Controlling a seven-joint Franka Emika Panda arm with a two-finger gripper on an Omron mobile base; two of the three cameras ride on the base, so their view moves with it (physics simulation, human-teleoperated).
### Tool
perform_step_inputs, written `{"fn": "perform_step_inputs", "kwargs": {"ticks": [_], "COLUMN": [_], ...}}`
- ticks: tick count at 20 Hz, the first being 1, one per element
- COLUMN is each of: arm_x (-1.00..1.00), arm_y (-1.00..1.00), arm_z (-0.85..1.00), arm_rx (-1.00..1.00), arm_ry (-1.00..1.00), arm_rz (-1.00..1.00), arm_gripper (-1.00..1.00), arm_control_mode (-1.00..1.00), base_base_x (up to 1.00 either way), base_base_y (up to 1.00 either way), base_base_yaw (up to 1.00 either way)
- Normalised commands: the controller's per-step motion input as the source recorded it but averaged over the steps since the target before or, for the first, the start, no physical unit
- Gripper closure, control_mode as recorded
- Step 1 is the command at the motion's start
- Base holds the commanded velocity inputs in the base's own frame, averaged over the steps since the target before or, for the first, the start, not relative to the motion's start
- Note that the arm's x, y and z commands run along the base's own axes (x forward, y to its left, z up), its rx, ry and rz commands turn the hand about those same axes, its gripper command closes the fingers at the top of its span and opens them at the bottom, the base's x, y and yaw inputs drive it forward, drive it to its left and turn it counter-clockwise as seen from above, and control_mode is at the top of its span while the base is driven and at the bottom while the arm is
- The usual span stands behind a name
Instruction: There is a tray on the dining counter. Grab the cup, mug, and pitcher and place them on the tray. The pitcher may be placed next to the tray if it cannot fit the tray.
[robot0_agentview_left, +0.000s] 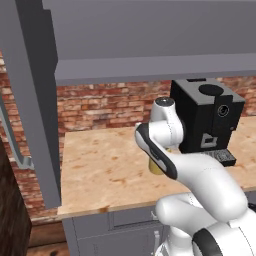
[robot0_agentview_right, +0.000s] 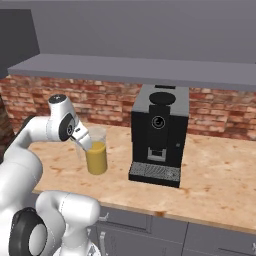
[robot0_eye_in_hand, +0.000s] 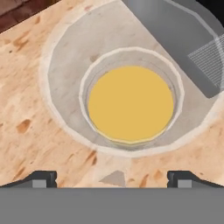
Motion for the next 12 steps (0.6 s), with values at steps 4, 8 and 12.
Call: {"fn": "perform_step_inputs", "kwargs": {"ticks": [4, 8, 12], "arm_x": [0.14, 0.03, 0.01], "arm_y": [0.0, 0.0, 0.0], "arm_z": [-0.05, -0.06, -0.09], "arm_rx": [0.0, 0.0, 0.0], "arm_ry": [0.0, 0.0, 0.0], "arm_rz": [-0.04, -0.01, 0.0], "arm_gripper": [-1.0, -1.0, -1.0], "arm_control_mode": [-1.0, -1.0, -1.0], "base_base_x": [0.0, 0.0, 0.0], "base_base_y": [0.0, 0.0, 0.0], "base_base_yaw": [0.0, 0.0, 0.0]}}
